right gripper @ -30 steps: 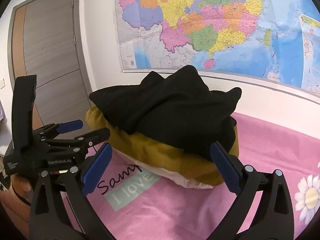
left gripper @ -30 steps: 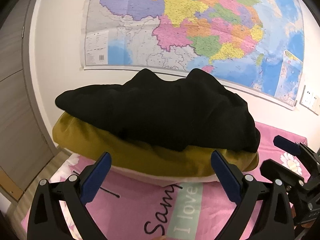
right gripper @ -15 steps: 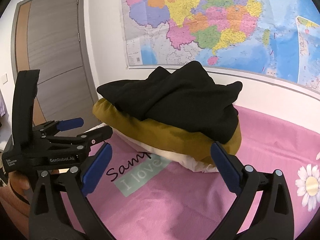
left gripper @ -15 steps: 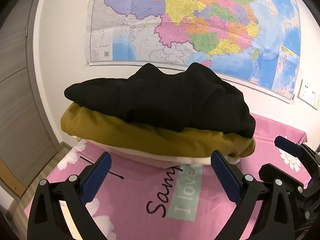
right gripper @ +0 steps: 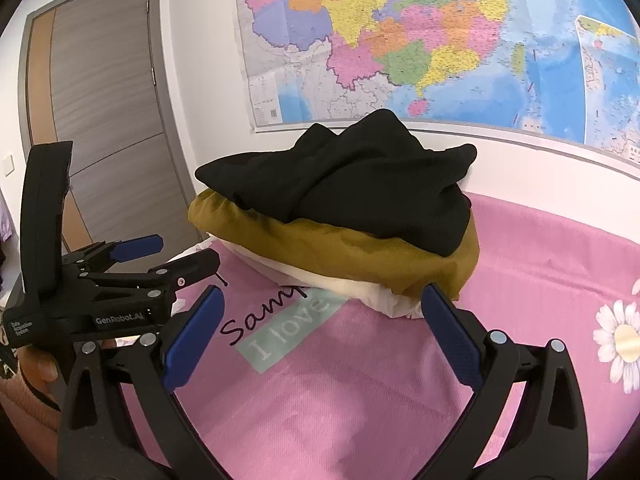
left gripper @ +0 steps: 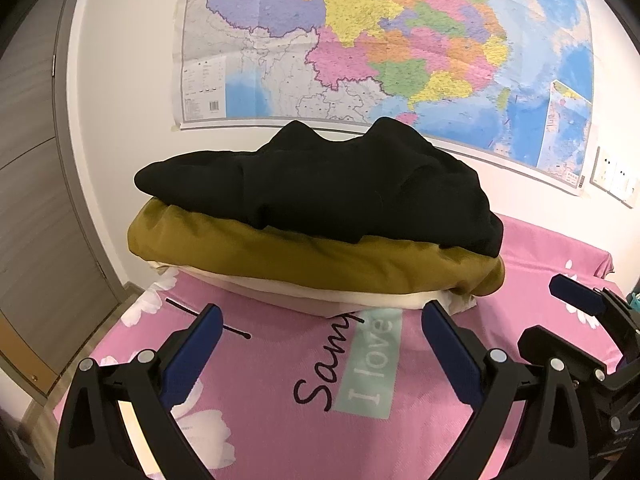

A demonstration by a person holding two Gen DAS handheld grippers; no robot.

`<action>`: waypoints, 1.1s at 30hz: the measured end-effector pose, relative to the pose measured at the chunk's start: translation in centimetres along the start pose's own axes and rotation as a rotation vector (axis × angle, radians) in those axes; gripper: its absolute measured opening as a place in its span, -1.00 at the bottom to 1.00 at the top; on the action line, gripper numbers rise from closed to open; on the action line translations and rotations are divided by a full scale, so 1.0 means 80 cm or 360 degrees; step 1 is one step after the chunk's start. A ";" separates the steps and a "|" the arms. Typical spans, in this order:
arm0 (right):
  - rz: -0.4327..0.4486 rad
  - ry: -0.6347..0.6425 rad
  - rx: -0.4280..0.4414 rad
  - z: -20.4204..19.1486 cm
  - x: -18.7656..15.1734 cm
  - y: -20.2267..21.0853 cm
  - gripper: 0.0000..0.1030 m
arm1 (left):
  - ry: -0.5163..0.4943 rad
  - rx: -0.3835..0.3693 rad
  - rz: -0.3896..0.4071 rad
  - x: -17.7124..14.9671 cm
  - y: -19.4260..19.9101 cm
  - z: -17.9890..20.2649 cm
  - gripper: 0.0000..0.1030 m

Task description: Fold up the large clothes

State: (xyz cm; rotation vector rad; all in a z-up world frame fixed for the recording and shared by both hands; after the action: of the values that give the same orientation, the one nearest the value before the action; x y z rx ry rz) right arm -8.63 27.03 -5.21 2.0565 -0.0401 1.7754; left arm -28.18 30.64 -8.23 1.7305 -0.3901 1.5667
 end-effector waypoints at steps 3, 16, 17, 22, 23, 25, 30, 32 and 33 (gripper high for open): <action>0.0000 0.0005 0.0002 -0.003 -0.002 0.004 0.89 | -0.0011 -0.0003 0.0000 -0.001 0.003 0.002 0.87; -0.0003 -0.0004 0.0007 -0.005 -0.006 0.008 0.89 | -0.0025 -0.0025 -0.0046 -0.010 0.004 0.006 0.87; -0.0005 -0.0005 0.0006 -0.005 -0.007 0.008 0.89 | -0.0027 -0.0024 -0.0050 -0.011 0.004 0.006 0.87; -0.0010 -0.0015 0.0011 -0.004 -0.010 0.008 0.89 | -0.0034 -0.0018 -0.0055 -0.015 0.004 0.006 0.87; -0.0011 -0.0015 0.0009 -0.004 -0.010 0.007 0.89 | -0.0031 -0.0016 -0.0056 -0.015 0.004 0.006 0.87; -0.0010 -0.0017 0.0015 -0.004 -0.011 0.007 0.89 | -0.0026 -0.0011 -0.0056 -0.015 0.004 0.005 0.87; -0.0017 -0.0021 0.0015 -0.005 -0.012 0.007 0.89 | -0.0032 -0.0008 -0.0053 -0.015 0.004 0.005 0.87; -0.0015 -0.0018 0.0014 -0.006 -0.012 0.006 0.89 | -0.0038 -0.0013 -0.0054 -0.015 0.004 0.006 0.87; -0.0017 -0.0020 0.0020 -0.006 -0.012 0.006 0.89 | -0.0042 -0.0015 -0.0053 -0.015 0.005 0.007 0.87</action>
State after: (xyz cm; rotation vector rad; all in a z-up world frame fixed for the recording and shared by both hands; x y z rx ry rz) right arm -9.42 26.50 -5.97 2.0725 -0.0218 1.7609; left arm -28.29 29.70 -9.26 1.7433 -0.3791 1.5179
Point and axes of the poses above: each gripper's, at about its wrist camera, not at the fingertips, and y roughly against the way its jaws point, z to its right, x to its top, the point moved 8 cm from there along -y, roughly the way its jaws point, and after that the axes turned 11 degrees about z, right-handed, at the moved point
